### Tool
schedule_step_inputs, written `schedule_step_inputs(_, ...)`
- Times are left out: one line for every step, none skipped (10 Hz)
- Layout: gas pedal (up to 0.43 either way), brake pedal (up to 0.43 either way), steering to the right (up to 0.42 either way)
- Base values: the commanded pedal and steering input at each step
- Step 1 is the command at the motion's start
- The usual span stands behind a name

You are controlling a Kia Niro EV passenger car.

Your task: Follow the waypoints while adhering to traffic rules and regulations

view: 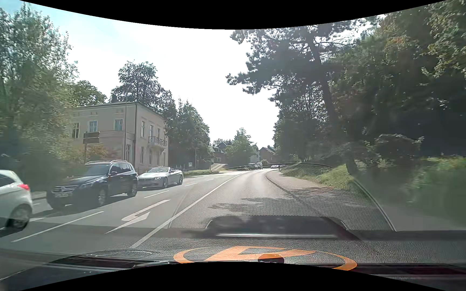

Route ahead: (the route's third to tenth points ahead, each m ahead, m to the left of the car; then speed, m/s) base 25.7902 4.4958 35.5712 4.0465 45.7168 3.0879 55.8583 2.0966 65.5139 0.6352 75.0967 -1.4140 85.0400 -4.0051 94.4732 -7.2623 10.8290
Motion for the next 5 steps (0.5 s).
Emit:
schedule_step_inputs(0.177, 0.0, 0.0)
schedule_step_inputs(0.177, 0.0, 0.0)
schedule_step_inputs(0.169, 0.0, 0.001)
schedule_step_inputs(0.169, 0.0, 0.001)
schedule_step_inputs(0.169, 0.0, 0.002)
